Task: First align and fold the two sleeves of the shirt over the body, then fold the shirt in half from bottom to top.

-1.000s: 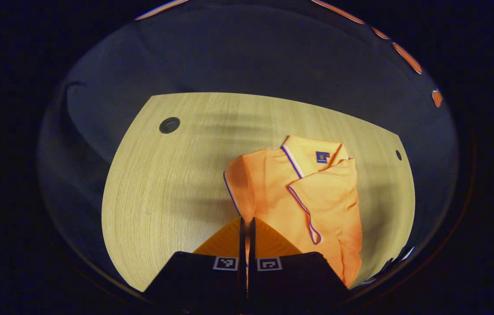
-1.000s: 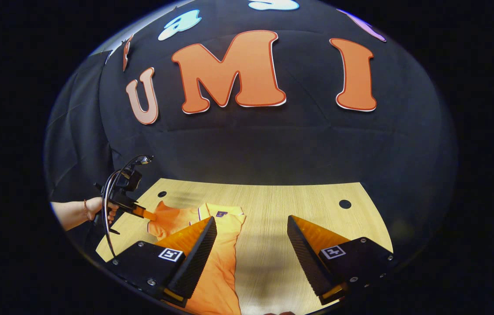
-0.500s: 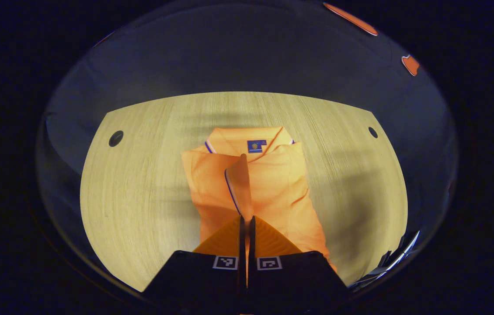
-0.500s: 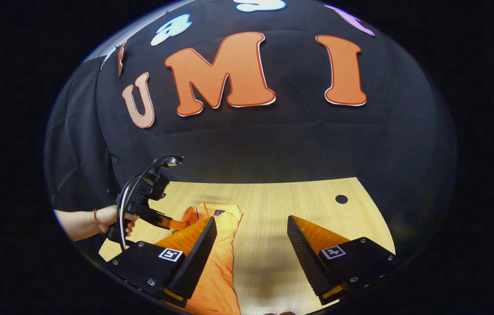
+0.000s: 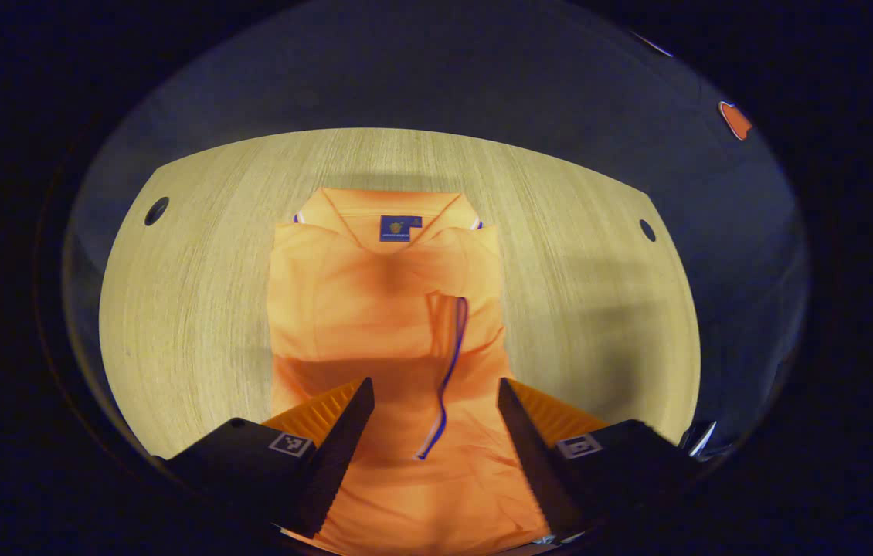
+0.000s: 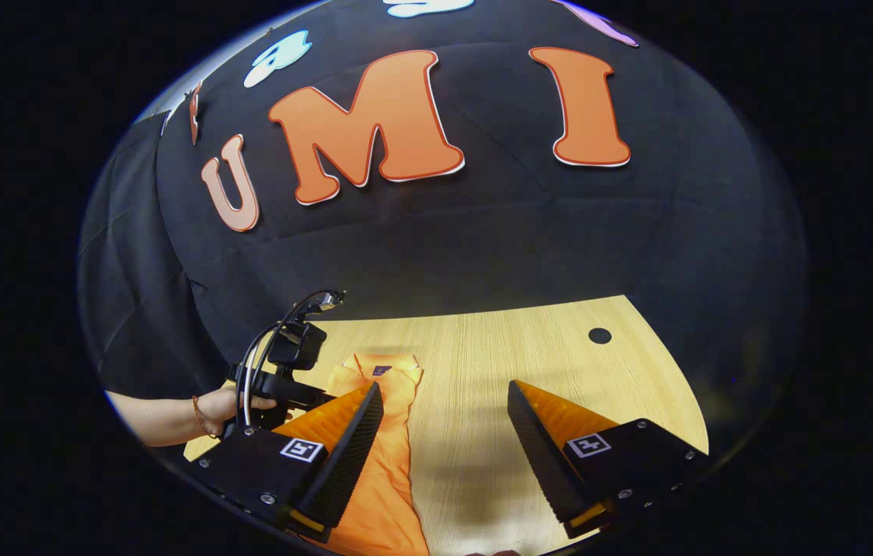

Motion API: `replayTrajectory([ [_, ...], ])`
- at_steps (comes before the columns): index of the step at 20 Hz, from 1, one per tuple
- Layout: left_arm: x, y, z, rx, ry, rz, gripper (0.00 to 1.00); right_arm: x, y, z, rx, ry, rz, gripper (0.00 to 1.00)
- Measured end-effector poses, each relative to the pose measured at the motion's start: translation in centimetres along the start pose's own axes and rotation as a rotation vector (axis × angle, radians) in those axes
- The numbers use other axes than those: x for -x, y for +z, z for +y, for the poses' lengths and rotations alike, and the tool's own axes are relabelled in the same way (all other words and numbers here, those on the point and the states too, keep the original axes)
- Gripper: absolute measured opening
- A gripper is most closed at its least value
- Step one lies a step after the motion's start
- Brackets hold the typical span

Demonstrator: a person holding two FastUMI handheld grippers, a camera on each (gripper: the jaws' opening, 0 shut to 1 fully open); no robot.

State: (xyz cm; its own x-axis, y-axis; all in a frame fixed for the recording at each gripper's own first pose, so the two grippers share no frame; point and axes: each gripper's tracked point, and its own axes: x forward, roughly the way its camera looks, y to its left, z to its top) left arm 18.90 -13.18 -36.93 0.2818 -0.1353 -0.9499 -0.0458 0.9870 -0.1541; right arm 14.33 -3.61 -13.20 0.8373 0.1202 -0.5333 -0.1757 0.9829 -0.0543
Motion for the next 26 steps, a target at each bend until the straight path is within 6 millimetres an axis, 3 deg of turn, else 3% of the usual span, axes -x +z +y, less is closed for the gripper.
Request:
replayTrajectory([
  [4,0.8,-1.3,1.5,0.049,-0.006,0.000,0.99,-0.6,-0.8,0.8,-0.004,0.015,0.023,0.99],
  [9,5.6,-2.2,2.8,0.125,-0.068,-0.078,0.99,-1.3,-1.9,2.7,0.019,0.037,0.060,0.99],
  [12,8.7,-3.0,5.2,0.101,-0.049,-0.140,0.97,-1.8,-2.8,4.0,0.047,0.041,0.082,0.99],
  [15,10.3,-4.9,7.7,0.093,-0.014,-0.171,0.99,-2.2,-4.3,5.3,0.051,0.032,0.113,0.99],
  [20,12.0,-9.7,10.3,0.065,0.009,-0.168,0.99,-2.1,-9.3,6.4,0.059,-0.011,0.221,0.99],
  [26,13.7,-15.1,12.7,-0.014,0.079,-0.147,0.99,0.4,-18.1,7.0,0.123,-0.067,0.436,0.99],
])
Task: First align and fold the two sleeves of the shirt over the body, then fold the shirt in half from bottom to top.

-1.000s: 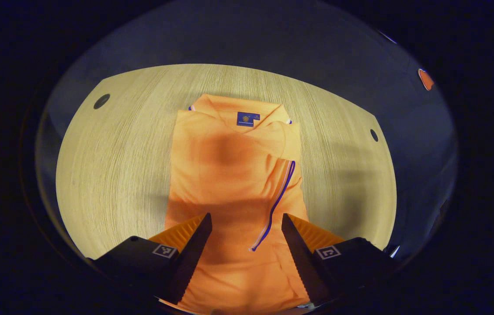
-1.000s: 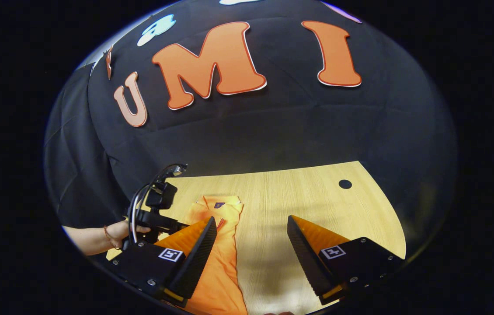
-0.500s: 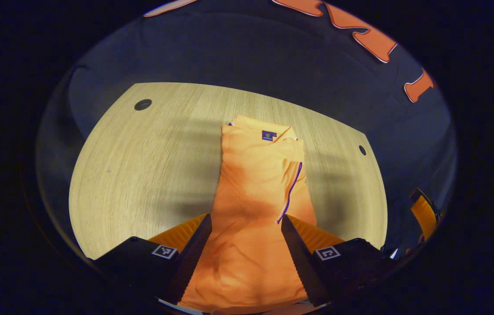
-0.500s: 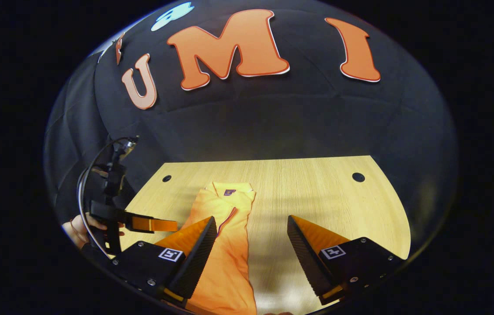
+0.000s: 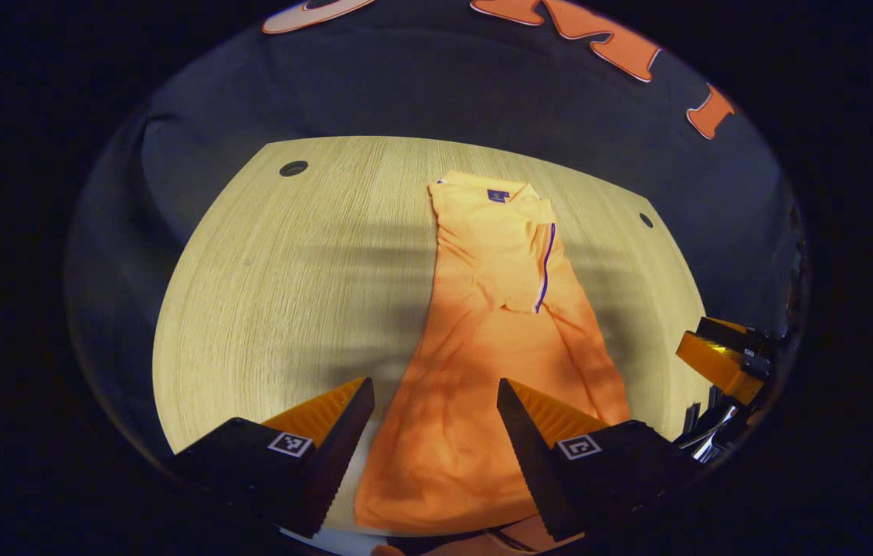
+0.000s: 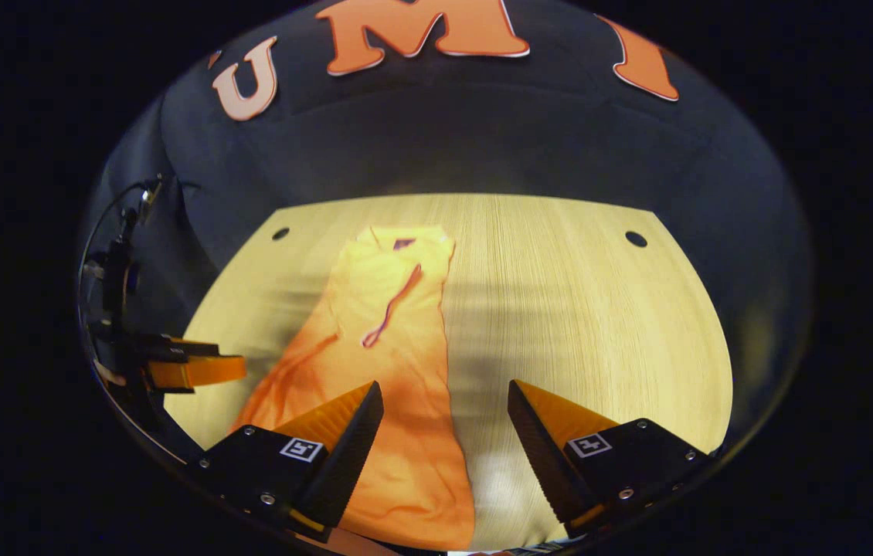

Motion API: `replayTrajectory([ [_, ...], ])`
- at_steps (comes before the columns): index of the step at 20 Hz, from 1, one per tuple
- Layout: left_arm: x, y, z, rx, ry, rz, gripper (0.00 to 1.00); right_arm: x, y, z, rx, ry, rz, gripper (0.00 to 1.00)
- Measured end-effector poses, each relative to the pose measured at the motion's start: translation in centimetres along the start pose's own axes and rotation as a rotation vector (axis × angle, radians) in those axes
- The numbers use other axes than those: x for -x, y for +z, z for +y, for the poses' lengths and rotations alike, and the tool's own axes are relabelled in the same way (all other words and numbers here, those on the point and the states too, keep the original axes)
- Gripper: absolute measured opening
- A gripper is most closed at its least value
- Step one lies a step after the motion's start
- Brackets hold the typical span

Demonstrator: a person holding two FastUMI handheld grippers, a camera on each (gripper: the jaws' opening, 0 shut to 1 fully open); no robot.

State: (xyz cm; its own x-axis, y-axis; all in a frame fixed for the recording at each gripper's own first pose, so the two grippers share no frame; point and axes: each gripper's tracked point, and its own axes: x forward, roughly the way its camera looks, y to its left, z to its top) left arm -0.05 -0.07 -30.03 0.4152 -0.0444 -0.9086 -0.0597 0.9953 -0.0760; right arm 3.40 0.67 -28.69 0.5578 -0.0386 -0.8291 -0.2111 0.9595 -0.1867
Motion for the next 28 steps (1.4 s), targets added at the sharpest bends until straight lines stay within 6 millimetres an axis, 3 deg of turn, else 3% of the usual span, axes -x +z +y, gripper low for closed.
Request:
replayTrajectory([
  [4,1.3,-4.0,0.0,0.004,0.007,0.018,0.99,-0.4,-7.3,2.3,0.012,0.018,0.169,0.99],
  [7,1.0,-7.0,1.6,-0.026,0.043,0.079,0.99,0.2,-11.7,3.5,0.047,0.023,0.272,0.99],
  [11,1.1,-11.5,2.6,-0.036,0.047,0.174,0.99,0.9,-15.5,3.7,0.074,0.010,0.371,1.00],
  [13,1.1,-12.8,2.6,-0.052,0.050,0.200,0.99,1.5,-17.2,3.4,0.053,0.003,0.418,0.99],
  [20,-0.1,-17.1,1.0,-0.056,0.070,0.295,0.99,0.6,-20.8,2.5,0.012,-0.072,0.518,0.99],
  [24,-1.0,-19.4,1.6,-0.026,0.095,0.366,0.99,0.5,-20.9,2.7,-0.009,-0.071,0.534,0.99],
  [25,-0.4,-20.0,1.8,-0.023,0.116,0.397,0.99,0.5,-21.0,2.7,-0.004,-0.066,0.541,0.99],
  [28,-1.0,-19.6,1.5,-0.035,0.120,0.386,0.98,0.6,-21.0,2.7,0.013,-0.059,0.565,0.99],
])
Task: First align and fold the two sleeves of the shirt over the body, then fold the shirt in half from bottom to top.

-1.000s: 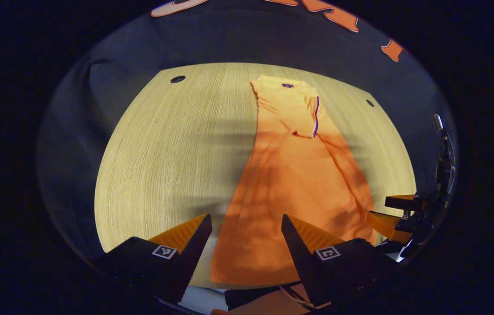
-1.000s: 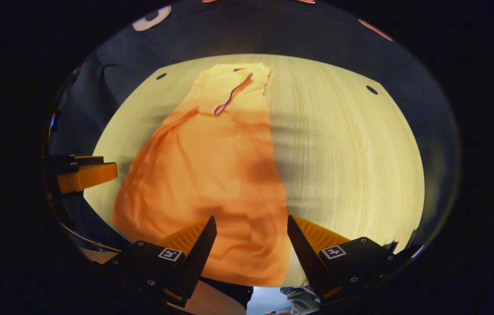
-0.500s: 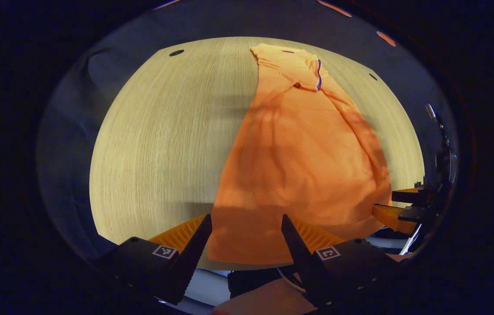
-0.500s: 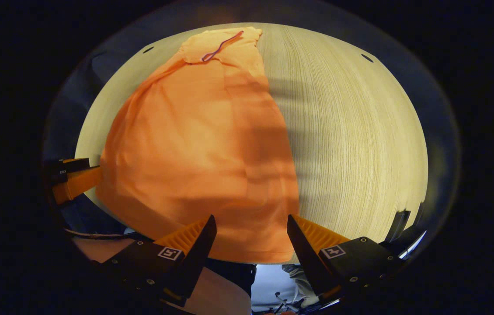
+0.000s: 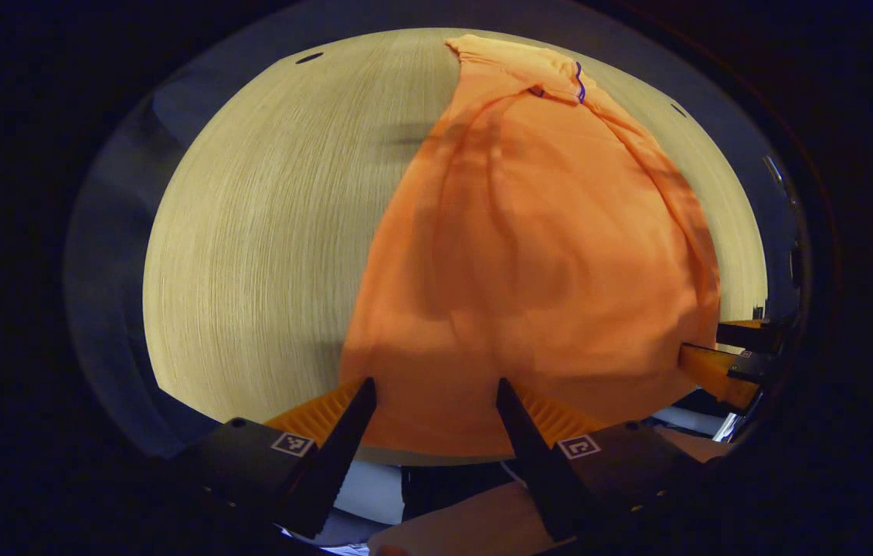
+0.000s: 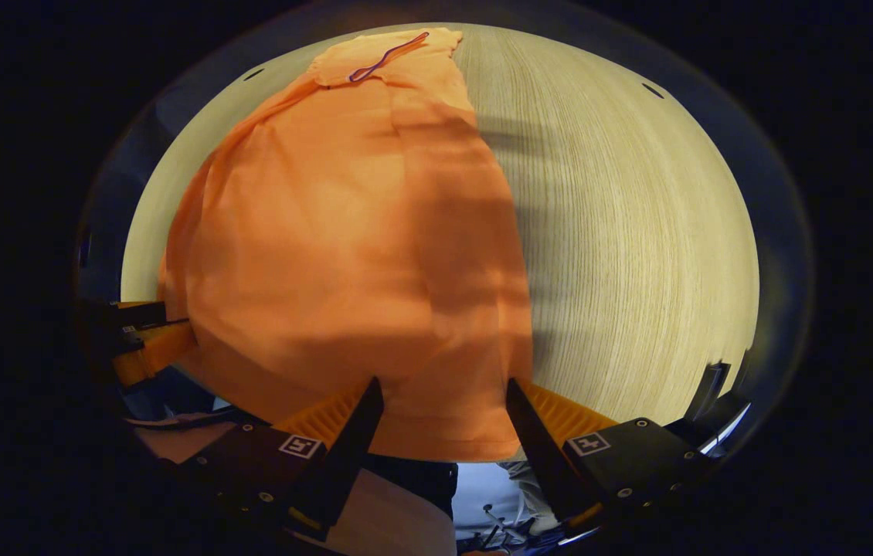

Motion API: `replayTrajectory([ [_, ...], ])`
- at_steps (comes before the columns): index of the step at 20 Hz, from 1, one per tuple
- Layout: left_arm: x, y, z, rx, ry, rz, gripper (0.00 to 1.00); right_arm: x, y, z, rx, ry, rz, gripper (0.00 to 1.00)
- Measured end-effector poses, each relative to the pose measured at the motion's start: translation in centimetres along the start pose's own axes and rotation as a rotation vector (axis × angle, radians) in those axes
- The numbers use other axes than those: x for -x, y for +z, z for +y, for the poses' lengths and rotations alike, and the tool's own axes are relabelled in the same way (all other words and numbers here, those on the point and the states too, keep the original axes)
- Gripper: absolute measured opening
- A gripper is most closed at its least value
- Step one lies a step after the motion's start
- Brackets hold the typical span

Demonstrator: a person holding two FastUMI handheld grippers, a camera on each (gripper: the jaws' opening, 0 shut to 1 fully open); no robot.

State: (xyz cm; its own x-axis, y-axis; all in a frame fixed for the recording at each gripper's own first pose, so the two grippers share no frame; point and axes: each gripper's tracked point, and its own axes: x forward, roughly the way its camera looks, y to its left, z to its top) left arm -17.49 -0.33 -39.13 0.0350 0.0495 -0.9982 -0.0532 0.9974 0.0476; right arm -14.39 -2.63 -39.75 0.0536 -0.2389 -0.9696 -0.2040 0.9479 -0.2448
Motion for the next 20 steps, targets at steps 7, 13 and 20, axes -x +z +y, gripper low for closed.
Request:
replayTrajectory([
  [7,0.0,-0.2,0.0,0.015,0.002,-0.016,0.99,0.0,0.1,0.0,-0.003,0.002,0.005,0.99],
  [13,0.0,-0.1,-0.4,0.012,-0.006,-0.025,0.59,0.1,-0.4,0.3,0.005,0.025,-0.021,0.67],
  [20,0.1,0.2,-1.1,0.061,-0.087,-0.057,0.04,0.5,-0.3,1.8,-0.061,0.152,-0.030,0.08],
])
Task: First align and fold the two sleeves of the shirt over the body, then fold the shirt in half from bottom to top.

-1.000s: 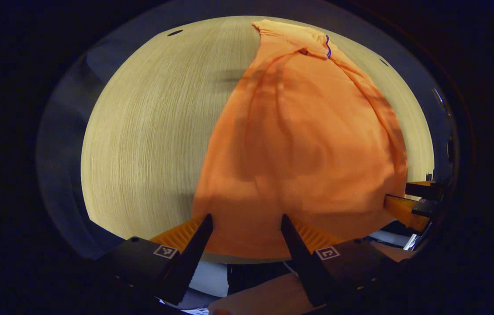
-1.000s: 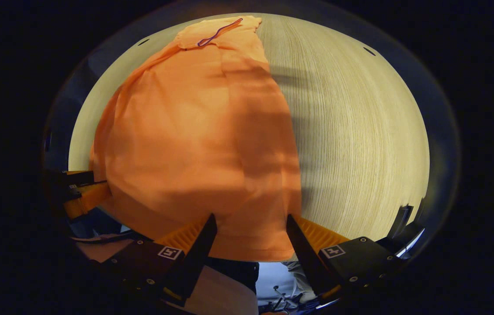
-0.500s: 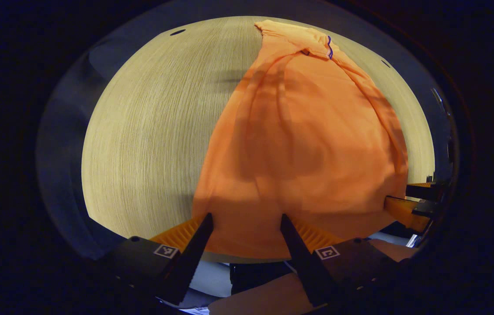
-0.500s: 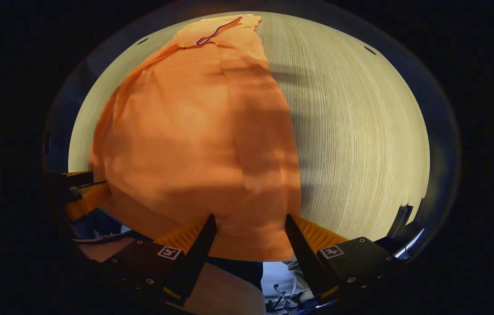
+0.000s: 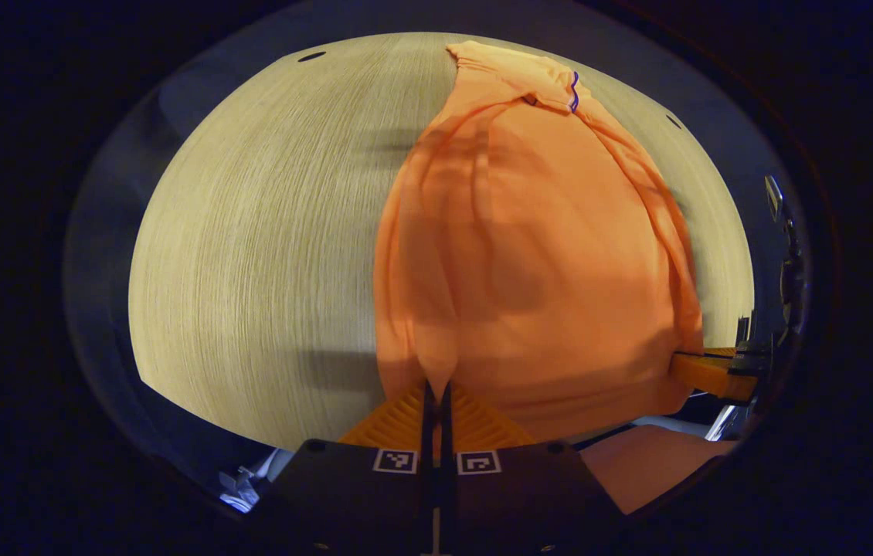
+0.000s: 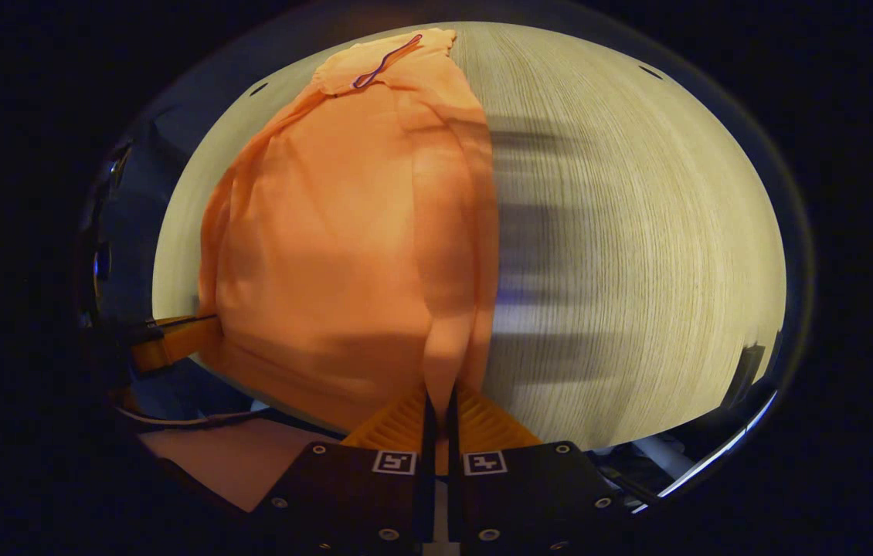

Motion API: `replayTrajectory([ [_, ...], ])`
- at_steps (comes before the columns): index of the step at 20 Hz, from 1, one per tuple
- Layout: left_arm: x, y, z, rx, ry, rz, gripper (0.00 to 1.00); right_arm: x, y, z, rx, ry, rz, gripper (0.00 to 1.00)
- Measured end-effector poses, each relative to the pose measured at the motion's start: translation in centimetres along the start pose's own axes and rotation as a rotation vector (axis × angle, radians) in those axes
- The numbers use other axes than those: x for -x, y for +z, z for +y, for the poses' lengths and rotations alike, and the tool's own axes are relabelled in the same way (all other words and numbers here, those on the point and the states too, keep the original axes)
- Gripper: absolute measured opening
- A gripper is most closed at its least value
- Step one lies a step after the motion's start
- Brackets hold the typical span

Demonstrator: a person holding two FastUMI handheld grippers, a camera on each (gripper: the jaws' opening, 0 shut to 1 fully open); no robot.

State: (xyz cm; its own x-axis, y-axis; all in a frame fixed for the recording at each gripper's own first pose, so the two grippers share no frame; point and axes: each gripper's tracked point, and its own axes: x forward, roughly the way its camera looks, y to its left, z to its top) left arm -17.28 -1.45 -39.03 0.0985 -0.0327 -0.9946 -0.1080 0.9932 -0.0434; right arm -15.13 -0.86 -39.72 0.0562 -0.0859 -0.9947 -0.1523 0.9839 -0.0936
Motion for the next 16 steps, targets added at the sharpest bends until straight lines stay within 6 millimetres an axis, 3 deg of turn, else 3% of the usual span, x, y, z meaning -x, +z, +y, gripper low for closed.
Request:
replayTrajectory([
  [1,0.0,0.1,0.0,0.001,-0.007,-0.002,0.01,-0.4,-0.2,-0.1,0.005,0.000,0.001,0.01],
  [6,1.4,1.5,0.3,-0.044,0.014,-0.036,0.01,1.2,1.4,0.7,-0.021,0.052,-0.017,0.01],
  [16,7.4,11.3,-1.0,-0.107,-0.020,-0.218,0.01,7.5,11.6,0.9,-0.073,0.139,-0.212,0.00],
])
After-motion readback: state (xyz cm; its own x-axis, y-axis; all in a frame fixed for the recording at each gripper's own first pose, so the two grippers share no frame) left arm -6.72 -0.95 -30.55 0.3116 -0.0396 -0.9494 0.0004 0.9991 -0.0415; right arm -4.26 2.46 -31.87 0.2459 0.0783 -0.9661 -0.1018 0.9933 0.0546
